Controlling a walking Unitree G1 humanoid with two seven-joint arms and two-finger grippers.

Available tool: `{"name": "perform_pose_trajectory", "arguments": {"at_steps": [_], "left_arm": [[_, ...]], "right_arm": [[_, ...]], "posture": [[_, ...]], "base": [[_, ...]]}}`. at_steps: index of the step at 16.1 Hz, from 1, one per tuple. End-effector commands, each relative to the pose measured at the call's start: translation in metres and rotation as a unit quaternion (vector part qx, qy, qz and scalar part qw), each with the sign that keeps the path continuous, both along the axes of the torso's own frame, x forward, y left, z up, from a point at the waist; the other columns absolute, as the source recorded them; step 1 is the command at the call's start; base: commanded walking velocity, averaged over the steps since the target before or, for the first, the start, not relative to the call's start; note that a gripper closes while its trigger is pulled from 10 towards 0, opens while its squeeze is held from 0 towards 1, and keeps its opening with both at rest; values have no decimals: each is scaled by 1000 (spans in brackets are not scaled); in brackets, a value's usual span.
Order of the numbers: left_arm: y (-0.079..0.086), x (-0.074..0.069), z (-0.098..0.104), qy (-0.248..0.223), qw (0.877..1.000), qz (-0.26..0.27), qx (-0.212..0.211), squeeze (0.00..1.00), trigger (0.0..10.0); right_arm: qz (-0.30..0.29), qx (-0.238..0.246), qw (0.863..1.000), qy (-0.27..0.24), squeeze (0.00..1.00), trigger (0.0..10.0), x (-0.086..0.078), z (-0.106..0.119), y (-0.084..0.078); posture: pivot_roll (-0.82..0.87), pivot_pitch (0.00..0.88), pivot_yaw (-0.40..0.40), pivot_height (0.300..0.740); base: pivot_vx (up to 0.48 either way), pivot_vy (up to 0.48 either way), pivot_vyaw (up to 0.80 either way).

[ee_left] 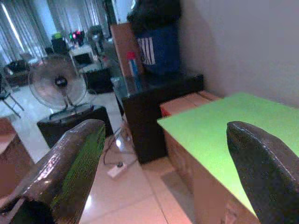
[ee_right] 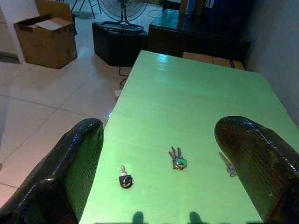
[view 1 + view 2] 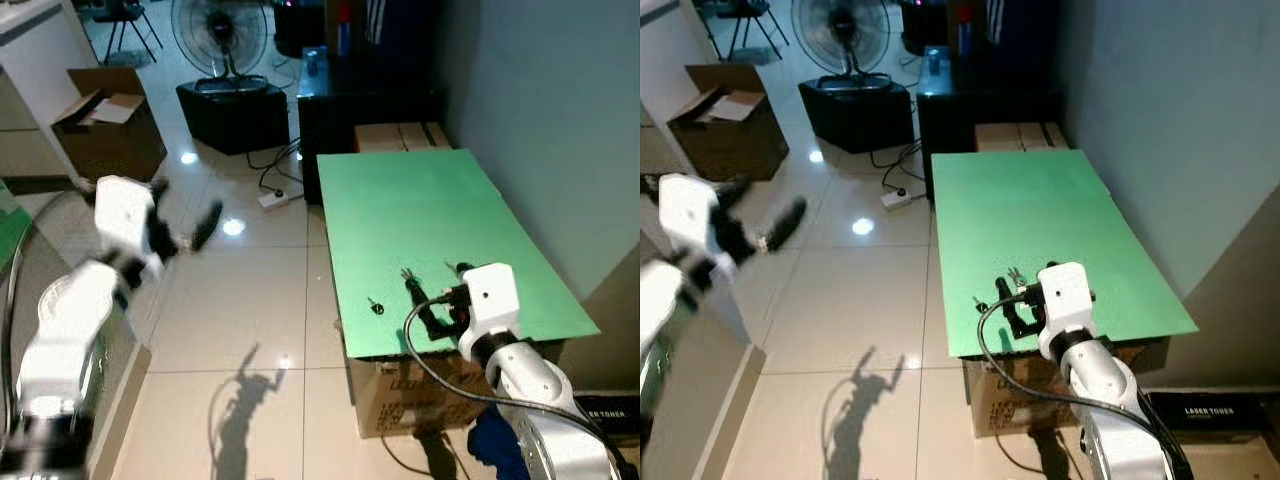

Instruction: Hang keys on a hook

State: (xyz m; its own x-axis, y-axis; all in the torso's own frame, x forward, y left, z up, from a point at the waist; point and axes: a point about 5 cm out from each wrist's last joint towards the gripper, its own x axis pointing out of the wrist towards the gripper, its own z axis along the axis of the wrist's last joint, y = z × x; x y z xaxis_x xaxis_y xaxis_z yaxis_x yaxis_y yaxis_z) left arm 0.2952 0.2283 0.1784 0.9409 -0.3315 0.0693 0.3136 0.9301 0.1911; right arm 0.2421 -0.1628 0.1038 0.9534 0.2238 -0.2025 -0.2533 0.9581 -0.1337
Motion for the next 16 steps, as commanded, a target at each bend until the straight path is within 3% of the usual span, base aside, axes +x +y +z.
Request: {"name": "perform_pose_trajectory", "arguments": {"at_steps": [1,4,6,8,9,10,12,14,16], "left_arm": [[-2,3,-4,14,1000,-5,11,0,10000],[-22,8,-8,24,999,-40,3,0,10000],[-46,10,-13,17,997,-65,-27,0,10000],[-60,12,-19,30,996,-74,-44,0,10000],[-72,9,-28,27,992,-119,-13,0,10000],[-75,6,-32,41,990,-138,-9,0,10000],[-74,1,-35,59,988,-144,-1,0,10000],[-50,-4,-37,63,995,-67,-32,0,10000],[-38,-15,-38,61,997,-34,-40,0,10000]], "right_arm": [[5,5,1000,-11,0,10000,3,4,-1],[11,5,1000,-14,0,10000,5,5,1],[15,9,1000,-11,0,10000,4,4,3],[19,11,1000,-9,0,10000,4,2,5],[22,14,1000,-10,0,10000,4,2,6],[22,14,1000,-10,0,10000,4,3,7],[21,14,1000,-10,0,10000,4,2,6],[-4,31,999,-11,0,10000,3,3,2],[-21,47,999,-10,0,10000,1,3,-1]], "posture": [[-25,0,41,740],[-28,0,35,740],[-19,0,23,740],[-17,0,20,740],[-20,0,23,740],[-18,0,24,740],[-23,0,31,740],[-34,0,41,740],[-34,0,34,740]], "base": [[0,0,0],[0,0,0],[0,0,0],[0,0,0],[0,0,0],[0,0,0],[0,0,0],[0,0,0],[0,0,0]]}}
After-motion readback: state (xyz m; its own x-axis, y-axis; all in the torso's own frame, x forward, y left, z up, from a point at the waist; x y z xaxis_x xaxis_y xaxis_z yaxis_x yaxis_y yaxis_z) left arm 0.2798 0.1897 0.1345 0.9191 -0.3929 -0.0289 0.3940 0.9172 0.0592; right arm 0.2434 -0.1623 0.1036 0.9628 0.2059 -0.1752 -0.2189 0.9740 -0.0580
